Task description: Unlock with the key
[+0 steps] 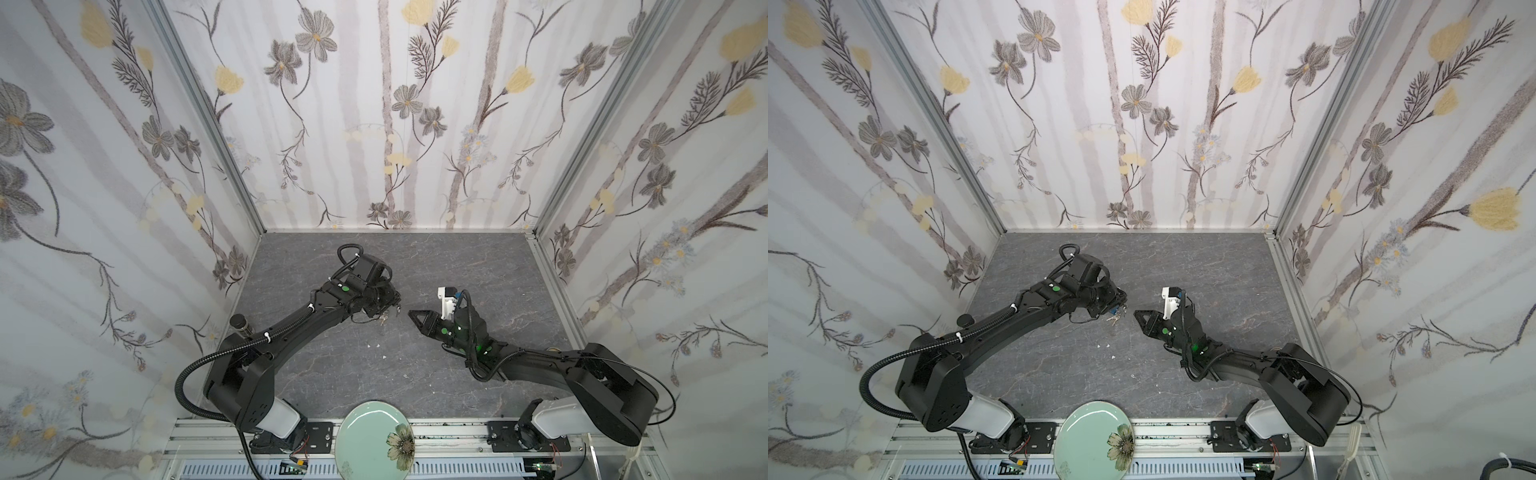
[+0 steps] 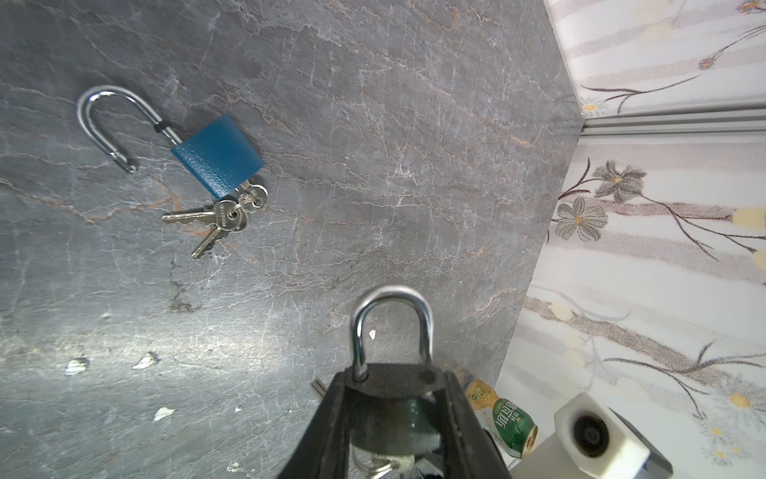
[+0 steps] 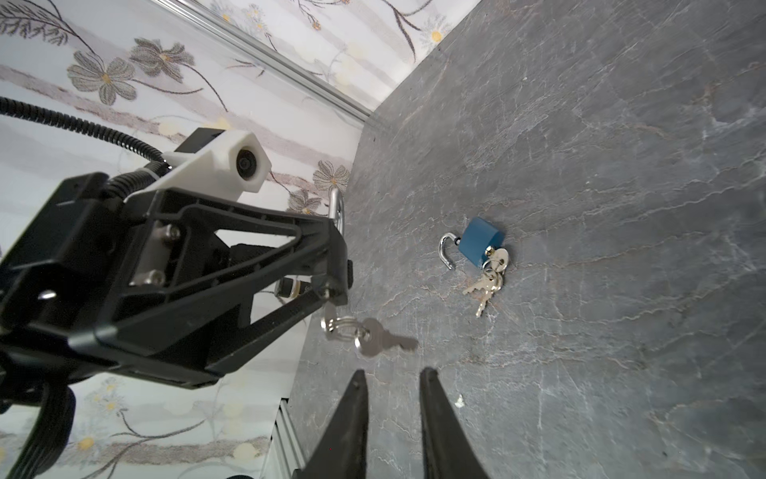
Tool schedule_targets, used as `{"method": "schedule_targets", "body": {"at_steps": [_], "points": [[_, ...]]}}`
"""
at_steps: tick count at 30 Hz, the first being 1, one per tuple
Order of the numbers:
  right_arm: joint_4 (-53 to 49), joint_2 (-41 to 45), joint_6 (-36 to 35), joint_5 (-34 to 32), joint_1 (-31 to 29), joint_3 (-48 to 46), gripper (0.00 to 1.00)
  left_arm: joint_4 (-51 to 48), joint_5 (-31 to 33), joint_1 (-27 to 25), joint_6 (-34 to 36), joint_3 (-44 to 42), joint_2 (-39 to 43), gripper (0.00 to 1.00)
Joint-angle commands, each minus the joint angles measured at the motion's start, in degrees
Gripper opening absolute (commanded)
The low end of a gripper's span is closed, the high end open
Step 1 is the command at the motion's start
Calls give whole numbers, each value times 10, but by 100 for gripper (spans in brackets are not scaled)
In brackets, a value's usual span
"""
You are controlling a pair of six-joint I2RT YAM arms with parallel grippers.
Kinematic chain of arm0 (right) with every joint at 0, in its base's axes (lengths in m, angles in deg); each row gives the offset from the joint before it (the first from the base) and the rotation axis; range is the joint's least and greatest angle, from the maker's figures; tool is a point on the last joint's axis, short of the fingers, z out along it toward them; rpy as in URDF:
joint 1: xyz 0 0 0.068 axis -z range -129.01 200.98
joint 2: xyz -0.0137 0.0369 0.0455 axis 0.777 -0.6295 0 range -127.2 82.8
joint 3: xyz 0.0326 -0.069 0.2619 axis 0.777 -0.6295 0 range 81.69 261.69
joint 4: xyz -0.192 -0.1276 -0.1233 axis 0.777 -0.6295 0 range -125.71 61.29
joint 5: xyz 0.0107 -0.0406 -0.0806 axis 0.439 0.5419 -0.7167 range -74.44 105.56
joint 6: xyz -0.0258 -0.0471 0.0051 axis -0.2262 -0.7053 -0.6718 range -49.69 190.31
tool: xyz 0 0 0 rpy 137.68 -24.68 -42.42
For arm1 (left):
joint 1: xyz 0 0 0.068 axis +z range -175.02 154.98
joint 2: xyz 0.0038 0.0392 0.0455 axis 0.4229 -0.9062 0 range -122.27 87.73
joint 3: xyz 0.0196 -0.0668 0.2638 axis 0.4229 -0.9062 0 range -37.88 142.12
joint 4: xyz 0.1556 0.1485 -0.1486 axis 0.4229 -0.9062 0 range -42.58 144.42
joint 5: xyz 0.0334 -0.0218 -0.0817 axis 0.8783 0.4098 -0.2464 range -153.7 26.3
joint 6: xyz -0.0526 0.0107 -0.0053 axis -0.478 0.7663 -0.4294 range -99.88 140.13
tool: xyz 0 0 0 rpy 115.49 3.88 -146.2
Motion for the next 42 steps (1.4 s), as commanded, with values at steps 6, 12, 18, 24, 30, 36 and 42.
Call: {"method": "schedule_targets", "body": {"at_steps": [6, 12, 18, 24, 30, 36, 42], "points": [[-19, 38, -74, -64, -17, -1, 37, 5, -24, -4, -10, -2, -16, 8], [11, 18, -92, -61, -17, 24, 39, 12, -37, -10, -17, -1, -16, 9], [18, -11, -91, -55, -17, 50, 39, 15, -43, -13, -18, 2, -11, 10], [11, -29, -92, -62, -17, 67, 39, 19, -50, -15, -21, 3, -6, 11], [11, -57, -94, -55, -17, 83, 38, 26, -56, -16, -24, 3, -6, 13], [35, -59, -96, -48, -37, 78, 38, 38, -65, -16, -31, 4, -12, 13], [44, -57, -100, -61, -37, 74, 34, 52, -80, -17, -38, 5, -20, 13]]}}
